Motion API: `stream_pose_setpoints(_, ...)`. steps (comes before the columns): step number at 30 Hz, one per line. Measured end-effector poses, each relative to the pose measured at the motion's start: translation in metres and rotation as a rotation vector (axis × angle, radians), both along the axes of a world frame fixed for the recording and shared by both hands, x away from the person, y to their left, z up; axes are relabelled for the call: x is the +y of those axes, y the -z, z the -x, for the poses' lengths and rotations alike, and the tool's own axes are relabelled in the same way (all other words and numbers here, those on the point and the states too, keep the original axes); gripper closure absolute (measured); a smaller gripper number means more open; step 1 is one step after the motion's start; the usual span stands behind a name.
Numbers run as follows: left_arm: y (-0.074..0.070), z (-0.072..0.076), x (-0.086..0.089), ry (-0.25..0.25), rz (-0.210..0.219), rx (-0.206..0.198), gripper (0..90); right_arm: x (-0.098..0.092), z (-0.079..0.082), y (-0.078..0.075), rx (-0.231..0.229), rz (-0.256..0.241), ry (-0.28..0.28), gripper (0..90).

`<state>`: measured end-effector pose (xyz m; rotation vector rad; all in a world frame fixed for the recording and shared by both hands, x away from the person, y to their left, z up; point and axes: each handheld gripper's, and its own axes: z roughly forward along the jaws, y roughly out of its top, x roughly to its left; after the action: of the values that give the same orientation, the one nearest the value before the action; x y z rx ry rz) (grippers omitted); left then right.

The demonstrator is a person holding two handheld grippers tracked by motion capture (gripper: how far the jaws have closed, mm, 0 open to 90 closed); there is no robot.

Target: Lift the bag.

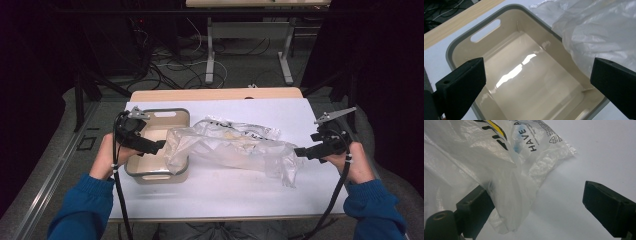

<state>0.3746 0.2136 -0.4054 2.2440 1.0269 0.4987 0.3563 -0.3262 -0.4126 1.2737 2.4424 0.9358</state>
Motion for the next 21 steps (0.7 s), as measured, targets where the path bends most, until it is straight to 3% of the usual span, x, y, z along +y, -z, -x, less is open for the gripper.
stream_pose_setpoints(6,0.009,0.017,0.009,-0.039,-0.027,-0.041,0.5,0.0,0.018,-0.01,-0.062,-0.046,-0.039,7.1)
stream_pose_setpoints(7,0.012,0.02,0.01,-0.043,-0.006,-0.061,0.5,0.0,0.021,-0.01,-0.073,-0.055,-0.043,5.7)
stream_pose_setpoints(11,0.016,0.029,0.016,-0.058,-0.015,-0.085,0.5,-0.002,0.032,-0.01,-0.1,-0.064,-0.04,3.4)
stream_pose_setpoints(18,0.022,0.046,0.021,-0.087,-0.047,-0.137,0.5,-0.004,0.04,0.006,-0.117,-0.049,-0.04,2.5)
stream_pose_setpoints(21,0.027,0.052,0.024,-0.101,-0.067,-0.139,0.5,-0.005,0.043,0.013,-0.123,-0.052,-0.042,2.0)
